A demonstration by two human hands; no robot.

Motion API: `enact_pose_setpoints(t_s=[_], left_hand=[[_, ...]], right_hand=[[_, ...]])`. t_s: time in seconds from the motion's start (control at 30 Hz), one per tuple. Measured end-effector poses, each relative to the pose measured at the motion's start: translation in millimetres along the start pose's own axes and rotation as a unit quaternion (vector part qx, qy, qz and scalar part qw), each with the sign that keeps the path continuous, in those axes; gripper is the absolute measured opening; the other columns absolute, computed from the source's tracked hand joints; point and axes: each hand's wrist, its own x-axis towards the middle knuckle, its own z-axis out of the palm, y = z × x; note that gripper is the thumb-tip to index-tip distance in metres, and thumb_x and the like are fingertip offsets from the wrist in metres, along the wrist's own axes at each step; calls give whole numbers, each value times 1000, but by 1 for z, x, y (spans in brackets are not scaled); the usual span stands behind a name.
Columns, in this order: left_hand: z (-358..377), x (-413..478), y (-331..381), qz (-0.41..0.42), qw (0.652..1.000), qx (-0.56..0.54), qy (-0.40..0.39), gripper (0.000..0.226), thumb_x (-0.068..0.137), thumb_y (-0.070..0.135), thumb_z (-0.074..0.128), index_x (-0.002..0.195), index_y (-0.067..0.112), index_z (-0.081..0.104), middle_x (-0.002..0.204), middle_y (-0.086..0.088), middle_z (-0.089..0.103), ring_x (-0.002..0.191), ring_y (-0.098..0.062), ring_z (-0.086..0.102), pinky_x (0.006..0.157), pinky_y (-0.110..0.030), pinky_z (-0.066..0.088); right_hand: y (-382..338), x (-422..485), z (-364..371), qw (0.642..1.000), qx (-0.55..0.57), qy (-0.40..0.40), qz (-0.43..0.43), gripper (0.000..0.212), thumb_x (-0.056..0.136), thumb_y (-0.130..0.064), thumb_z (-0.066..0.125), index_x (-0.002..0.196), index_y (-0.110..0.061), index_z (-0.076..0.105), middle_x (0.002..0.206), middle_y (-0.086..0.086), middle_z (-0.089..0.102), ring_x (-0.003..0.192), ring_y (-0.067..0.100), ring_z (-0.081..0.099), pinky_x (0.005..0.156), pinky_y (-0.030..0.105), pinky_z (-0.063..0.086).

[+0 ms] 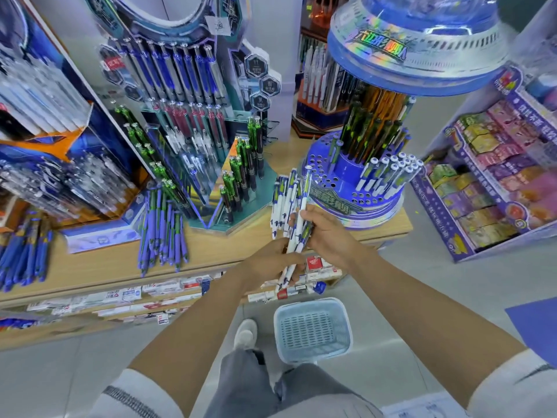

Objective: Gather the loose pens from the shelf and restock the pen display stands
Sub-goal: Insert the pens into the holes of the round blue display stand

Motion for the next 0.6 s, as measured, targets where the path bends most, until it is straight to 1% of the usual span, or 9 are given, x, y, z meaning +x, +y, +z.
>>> enact_pose_setpoints(t_s=[0.07, 0.1, 0.23, 0.3, 0.37, 0.43, 0.47, 0.53, 0.6], left_hand=[[2, 1, 4, 14, 1000, 20, -10, 13, 94, 5, 53, 83, 7, 47, 68, -9, 50, 53, -15, 52, 51, -24, 45], [1, 2, 6, 16, 999, 28, -14, 15, 93, 3, 52, 80, 8, 45, 66, -10, 46, 51, -15, 49, 50, -24, 42], [-12, 14, 9, 10, 996, 85, -10, 12, 92, 3, 48, 81, 6, 44, 64, -13, 44, 47, -12, 44, 51, -22, 36], [-24, 24, 9, 6, 994, 109, -3, 23, 92, 9, 51, 72, 8, 42, 68, -9, 49, 61, -15, 48, 53, -22, 39], [-35, 34, 12, 3, 994, 109, -14, 27, 93, 12, 53, 70, 10, 39, 66, -2, 52, 72, -17, 50, 60, -22, 42], [-39, 41, 20, 12, 991, 130, -41, 27, 97, 19, 53, 76, 10, 39, 54, 4, 50, 61, -11, 49, 57, -13, 41], [-40, 43, 26, 26, 987, 146, -54, 28, 98, 22, 52, 77, 11, 39, 52, 3, 48, 53, -9, 45, 57, -14, 39], [-43, 48, 37, 65, 980, 175, -75, 29, 101, 23, 48, 76, 12, 39, 57, -5, 48, 46, -8, 43, 55, -15, 38], [-44, 55, 46, 96, 974, 180, -102, 30, 103, 21, 43, 74, 11, 41, 60, -13, 48, 45, -12, 45, 52, -19, 41]], right_hand=[[0, -4, 2, 1000, 2, -3, -3, 13, 98, -13, 51, 94, -9, 63, 86, 7, 66, 83, 25, 60, 84, 46, 48], [-1, -5, 3, 1000, 6, 1, -8, 13, 97, -13, 51, 94, -10, 63, 87, 7, 66, 84, 24, 61, 83, 44, 49], [-13, -9, 2, 997, -6, 60, -49, 27, 96, -11, 53, 75, -21, 66, 86, 1, 64, 83, 16, 60, 80, 32, 49], [-18, -9, -2, 992, -1, 103, -78, 18, 95, -10, 55, 80, -17, 63, 88, 1, 64, 86, 17, 62, 79, 28, 53], [-21, -9, -6, 983, 25, 152, -99, 12, 94, -9, 57, 85, -14, 63, 97, 9, 64, 93, 21, 62, 76, 28, 55], [-24, -10, -7, 972, 41, 200, -115, 7, 94, -10, 58, 90, -12, 62, 107, 16, 62, 97, 26, 61, 75, 28, 55], [-26, -11, -7, 965, 46, 225, -126, 7, 94, -10, 59, 88, -13, 62, 105, 15, 64, 94, 25, 63, 74, 28, 55], [-33, -14, -5, 946, 65, 279, -151, 14, 92, -8, 61, 80, -16, 62, 85, 6, 69, 78, 18, 65, 74, 28, 54], [-38, -19, -6, 924, 62, 326, -189, 17, 90, -5, 63, 77, -17, 60, 68, -1, 63, 62, 13, 61, 68, 26, 53]])
